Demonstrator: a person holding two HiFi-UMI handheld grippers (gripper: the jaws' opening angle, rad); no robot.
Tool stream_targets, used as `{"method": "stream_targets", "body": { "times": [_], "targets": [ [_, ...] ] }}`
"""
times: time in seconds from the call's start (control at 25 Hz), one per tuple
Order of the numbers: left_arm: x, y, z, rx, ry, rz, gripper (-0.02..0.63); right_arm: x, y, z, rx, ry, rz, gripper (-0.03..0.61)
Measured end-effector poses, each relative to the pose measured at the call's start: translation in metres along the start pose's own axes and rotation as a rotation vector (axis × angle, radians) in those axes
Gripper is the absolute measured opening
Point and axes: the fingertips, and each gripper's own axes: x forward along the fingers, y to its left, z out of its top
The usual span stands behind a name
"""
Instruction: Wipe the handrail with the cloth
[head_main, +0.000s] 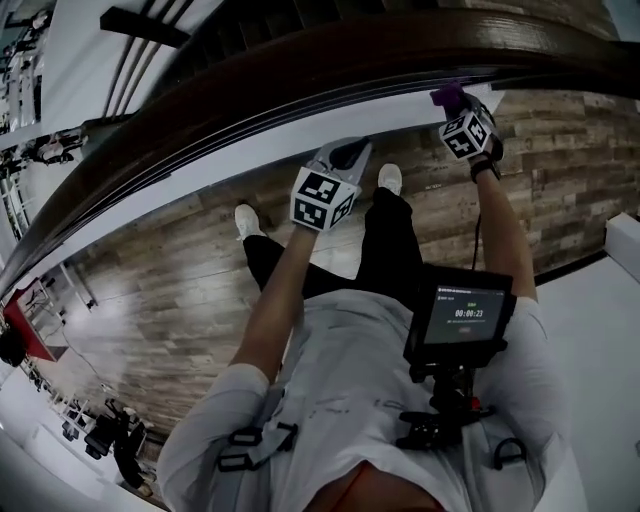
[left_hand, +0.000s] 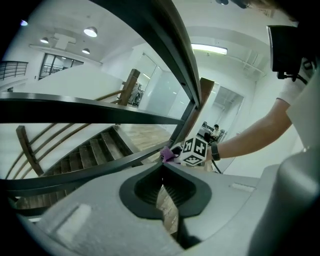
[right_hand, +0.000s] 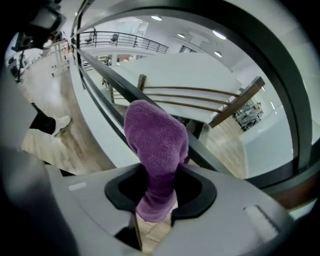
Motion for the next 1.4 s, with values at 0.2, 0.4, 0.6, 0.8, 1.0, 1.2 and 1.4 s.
{"method": "stream_targets", "body": {
  "times": [0.2,0.4,0.6,0.8,1.0,1.2,1.4],
  "targets": [
    [-0.057,0.013,-0.021,-0.031,-0.002,0.037,0.000,-0.026,0.116,0.049,-0.066,-0.077,0.093,0.138],
    [-0.155,0.073,-0.055,-0.095,-0.009,0.155,0.000,-0.031,0.251,0.139,-0.128,-0.131,0.197,0.138],
    [-0.265,0.156,-0.087,-0.201,-0.091,0.371,0.000,-0.015,0.377,0.267,-0.315,-0.247,0.303,0.138],
    [-0.384,0.232,-0.127,-0.285,-0.160,0.555,0.000,0.001,0.491,0.391,-0.458,-0.328,0.362,0.138],
    [-0.481,0.274,-0.167,-0.372,-0.242,0.732,0.000,0.009,0.585,0.495,-0.569,-0.423,0.383,0.138],
    [-0.542,0.308,-0.197,-0.437,-0.351,0.837,0.000,0.026,0.663,0.578,-0.609,-0.488,0.356,0.138],
    [-0.569,0.340,-0.231,-0.455,-0.332,0.909,-0.001,0.050,0.725,0.633,-0.716,-0.511,0.330,0.138]
  ]
}}
